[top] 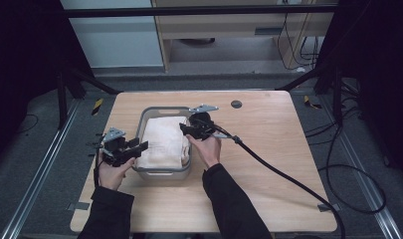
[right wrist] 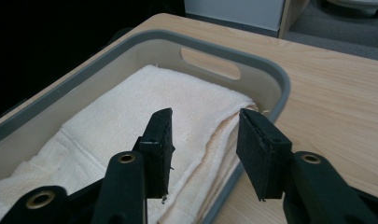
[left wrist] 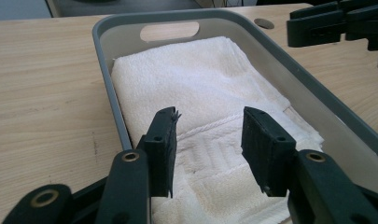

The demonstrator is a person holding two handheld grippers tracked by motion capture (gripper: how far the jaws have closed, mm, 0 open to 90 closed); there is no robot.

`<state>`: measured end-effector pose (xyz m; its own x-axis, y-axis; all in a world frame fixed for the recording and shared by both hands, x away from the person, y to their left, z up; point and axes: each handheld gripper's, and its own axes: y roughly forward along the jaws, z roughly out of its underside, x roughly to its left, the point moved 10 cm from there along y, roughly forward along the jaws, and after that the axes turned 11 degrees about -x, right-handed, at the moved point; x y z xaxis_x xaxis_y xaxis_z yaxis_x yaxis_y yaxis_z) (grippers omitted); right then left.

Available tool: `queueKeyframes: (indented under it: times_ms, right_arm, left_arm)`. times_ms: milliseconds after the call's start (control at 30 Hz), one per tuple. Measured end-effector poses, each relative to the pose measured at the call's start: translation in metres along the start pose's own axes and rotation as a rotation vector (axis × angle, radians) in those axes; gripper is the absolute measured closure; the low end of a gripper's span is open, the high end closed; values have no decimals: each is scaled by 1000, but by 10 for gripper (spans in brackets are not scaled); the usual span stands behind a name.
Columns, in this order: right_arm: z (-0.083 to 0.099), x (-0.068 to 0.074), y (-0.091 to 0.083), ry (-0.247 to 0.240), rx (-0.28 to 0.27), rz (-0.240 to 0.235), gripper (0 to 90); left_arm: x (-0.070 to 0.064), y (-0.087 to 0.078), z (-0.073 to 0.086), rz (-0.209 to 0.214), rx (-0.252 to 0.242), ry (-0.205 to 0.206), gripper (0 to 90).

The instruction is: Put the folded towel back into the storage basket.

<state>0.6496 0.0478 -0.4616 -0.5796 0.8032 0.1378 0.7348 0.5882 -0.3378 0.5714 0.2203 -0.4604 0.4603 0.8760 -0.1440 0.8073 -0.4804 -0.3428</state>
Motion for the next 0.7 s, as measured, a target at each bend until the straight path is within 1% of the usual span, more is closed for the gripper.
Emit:
queueKeyframes:
  times_ms: [67, 100, 133, 167, 233, 267, 400, 433, 467, 500, 533, 633, 700]
  right_arm:
    - [-3, -3, -8, 8, -15, -4, 527]
    - [-6, -7, -16, 8, -27, -3, 485]
    - [-7, -9, -20, 4, -31, -3, 464]
    - [-7, -9, -20, 4, -31, -3, 464]
    - [-9, -13, -30, -4, -44, -3, 404]
    - [-10, -15, -35, 1, -46, -6, 374]
    - [-9, -26, -59, -6, -62, -12, 276]
    - [-6, -32, -71, -13, -64, -9, 239]
    - [-6, -32, -71, -13, -64, -9, 239]
    - [-5, -36, -78, -18, -70, -6, 227]
    - [-2, -44, -89, -19, -71, 0, 205]
    - [3, -56, -107, -17, -95, 15, 173]
    - [8, -65, -120, -10, -111, 26, 158]
  left_arm:
    - [-1, -1, -1, 6, -6, 2, 544]
    - [-2, -1, -2, 7, -7, 4, 535]
    - [-2, -2, -2, 10, -8, 7, 531]
    - [-3, -2, -3, 14, -10, 7, 531]
    - [-4, -3, -3, 16, -15, 14, 516]
    - [-5, -3, -3, 18, -15, 16, 506]
    - [-8, -4, -2, 21, -14, 27, 460]
    - [-9, -5, -2, 21, -15, 27, 434]
    - [-9, -6, -1, 21, -15, 30, 434]
    - [-8, -8, -1, 15, -19, 27, 419]
    - [-8, -9, -1, 14, -21, 28, 393]
    - [-5, -13, 0, -4, -31, 30, 355]
    - [-2, -15, 2, -17, -37, 40, 322]
